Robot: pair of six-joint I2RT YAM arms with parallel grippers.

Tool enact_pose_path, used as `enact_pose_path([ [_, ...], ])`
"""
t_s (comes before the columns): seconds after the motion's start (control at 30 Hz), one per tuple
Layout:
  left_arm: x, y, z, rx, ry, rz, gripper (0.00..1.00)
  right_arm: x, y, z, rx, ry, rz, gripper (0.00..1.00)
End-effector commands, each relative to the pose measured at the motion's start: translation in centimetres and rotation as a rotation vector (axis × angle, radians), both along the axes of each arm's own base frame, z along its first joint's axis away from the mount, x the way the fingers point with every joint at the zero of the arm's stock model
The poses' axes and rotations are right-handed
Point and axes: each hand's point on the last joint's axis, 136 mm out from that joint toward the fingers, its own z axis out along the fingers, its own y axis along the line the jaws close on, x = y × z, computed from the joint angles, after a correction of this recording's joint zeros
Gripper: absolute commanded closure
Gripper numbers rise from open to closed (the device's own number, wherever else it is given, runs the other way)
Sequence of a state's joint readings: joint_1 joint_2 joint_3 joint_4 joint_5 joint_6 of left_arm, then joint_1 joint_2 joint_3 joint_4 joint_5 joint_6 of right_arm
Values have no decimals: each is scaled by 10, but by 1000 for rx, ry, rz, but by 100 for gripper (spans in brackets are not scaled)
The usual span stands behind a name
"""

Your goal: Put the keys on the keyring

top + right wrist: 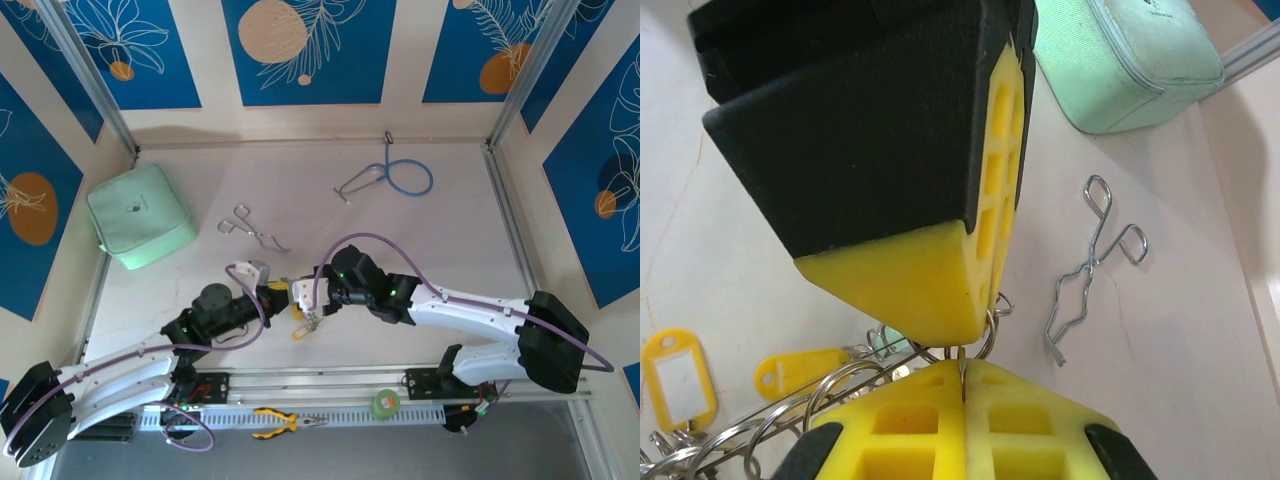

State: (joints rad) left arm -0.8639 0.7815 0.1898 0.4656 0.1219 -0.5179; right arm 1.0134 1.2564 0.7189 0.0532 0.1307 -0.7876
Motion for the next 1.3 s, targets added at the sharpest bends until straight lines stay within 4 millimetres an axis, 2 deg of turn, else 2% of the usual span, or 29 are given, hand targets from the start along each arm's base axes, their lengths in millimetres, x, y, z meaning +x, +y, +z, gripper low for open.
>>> enact_pose_path([
  [0.0,-7,-8,12,-31,-20,-60,100,7,-4,-10,-49,-17,-32,100],
  [0.23,-9,-12,14,-28,-40,-88,100,4,7,-20,-62,-1,-3,100],
  [0.37,-8,-11,11,-18,-31,-84,100,2,12,-11,-13,9,5,100],
  [0.53,-3,-8,9,-4,-12,-46,100,4,-14,-14,-37,10,-52,100],
  [0.67,-3,-8,9,0,-9,-48,100,1,-27,-5,-17,16,-68,100],
  [0.93,-3,-9,10,-3,-13,-51,100,-15,-17,8,43,57,12,100],
  [1.27,-4,-9,11,-4,-16,-56,100,-19,-6,5,38,75,48,100],
])
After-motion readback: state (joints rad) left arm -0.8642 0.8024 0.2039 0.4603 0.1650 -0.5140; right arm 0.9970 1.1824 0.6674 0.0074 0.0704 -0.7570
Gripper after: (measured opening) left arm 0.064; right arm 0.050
